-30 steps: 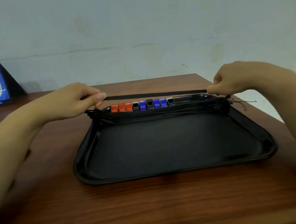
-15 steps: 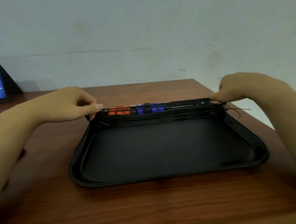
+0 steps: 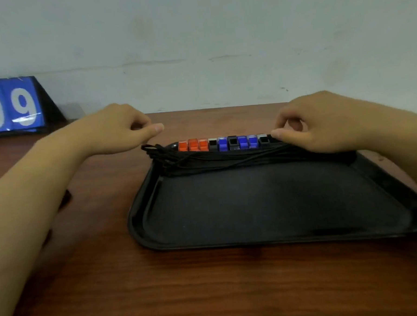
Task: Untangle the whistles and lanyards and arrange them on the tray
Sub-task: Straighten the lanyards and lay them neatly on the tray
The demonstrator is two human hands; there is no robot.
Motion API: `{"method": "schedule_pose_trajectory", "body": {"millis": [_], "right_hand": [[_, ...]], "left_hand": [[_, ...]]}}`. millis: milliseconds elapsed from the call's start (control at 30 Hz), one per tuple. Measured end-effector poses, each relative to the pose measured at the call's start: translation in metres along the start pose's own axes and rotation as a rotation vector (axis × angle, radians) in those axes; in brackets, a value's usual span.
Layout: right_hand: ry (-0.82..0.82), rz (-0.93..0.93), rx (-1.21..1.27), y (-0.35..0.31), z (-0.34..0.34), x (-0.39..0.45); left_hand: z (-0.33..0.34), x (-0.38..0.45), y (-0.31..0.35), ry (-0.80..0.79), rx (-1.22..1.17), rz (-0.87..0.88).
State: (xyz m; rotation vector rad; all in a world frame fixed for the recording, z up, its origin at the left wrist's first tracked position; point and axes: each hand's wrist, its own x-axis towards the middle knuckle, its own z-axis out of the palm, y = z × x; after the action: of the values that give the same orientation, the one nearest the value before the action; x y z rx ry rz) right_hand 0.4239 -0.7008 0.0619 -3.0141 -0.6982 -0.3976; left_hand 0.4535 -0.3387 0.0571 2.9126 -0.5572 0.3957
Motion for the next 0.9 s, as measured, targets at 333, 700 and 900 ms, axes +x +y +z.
{"method": "schedule_pose_trajectory", "body": {"millis": [333,700,900], "right_hand": [[-0.035,-0.399,0.238,-0.057,0.015,-0.013],[-0.007,-0.561,0.263,-0.083,0.021,-0.023],[-0.025,-0.598,0.267,-0.090,0.027,-0.025]], "left_hand": [[-0.001,-0.021,0.017,0.095,0.014,-0.043],[-0.061,-0.126,-0.027,-0.284,0.156,-0.234],[-0.071,-0.137,-0.041,-0.503,0.225,-0.388]]}}
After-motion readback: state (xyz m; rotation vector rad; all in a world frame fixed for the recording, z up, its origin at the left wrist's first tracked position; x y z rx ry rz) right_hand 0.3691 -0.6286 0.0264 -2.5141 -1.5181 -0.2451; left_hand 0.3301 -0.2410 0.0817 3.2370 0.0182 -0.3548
